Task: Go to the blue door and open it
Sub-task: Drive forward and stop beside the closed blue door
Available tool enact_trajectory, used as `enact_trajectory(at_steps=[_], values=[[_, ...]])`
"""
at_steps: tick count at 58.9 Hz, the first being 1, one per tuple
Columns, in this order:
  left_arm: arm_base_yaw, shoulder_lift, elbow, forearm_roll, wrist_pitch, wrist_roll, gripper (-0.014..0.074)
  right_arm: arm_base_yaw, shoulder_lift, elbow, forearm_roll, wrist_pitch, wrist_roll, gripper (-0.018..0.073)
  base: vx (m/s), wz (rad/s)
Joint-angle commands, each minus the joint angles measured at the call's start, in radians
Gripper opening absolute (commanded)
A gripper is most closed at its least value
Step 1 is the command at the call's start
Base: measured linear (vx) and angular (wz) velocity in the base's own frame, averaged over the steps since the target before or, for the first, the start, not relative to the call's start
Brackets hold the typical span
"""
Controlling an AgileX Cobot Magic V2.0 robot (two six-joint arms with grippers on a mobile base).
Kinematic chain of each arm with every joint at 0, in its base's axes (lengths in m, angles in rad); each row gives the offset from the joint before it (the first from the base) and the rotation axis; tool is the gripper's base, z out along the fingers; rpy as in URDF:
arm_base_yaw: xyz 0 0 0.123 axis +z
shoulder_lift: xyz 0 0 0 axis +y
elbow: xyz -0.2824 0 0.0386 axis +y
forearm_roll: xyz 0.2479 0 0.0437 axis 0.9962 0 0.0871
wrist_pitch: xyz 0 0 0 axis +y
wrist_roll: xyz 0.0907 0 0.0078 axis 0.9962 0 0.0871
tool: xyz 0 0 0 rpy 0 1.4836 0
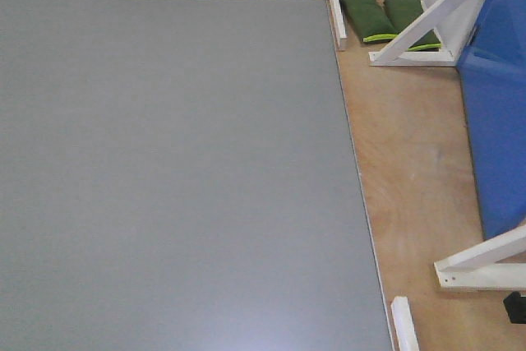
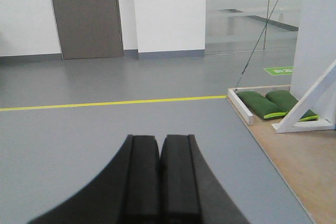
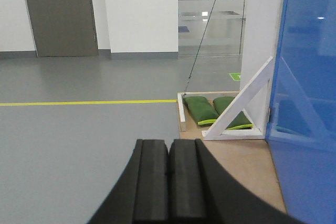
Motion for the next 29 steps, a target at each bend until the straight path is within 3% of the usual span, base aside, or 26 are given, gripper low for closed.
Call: enact_trajectory(at_steps=[1,29], values=[[0.001,-0.014,-0.027,-0.002,-0.084,-0.007,0.0073,0.003,-0.013,0.002,-0.007,-0.080,-0.004,-0.0001,0.48,-0.01],[0.001,-0.014,-0.027,-0.002,-0.084,-0.007,0.0073,0.003,-0.013,0.002,-0.007,-0.080,-0.004,-0.0001,0.45,-0.02]])
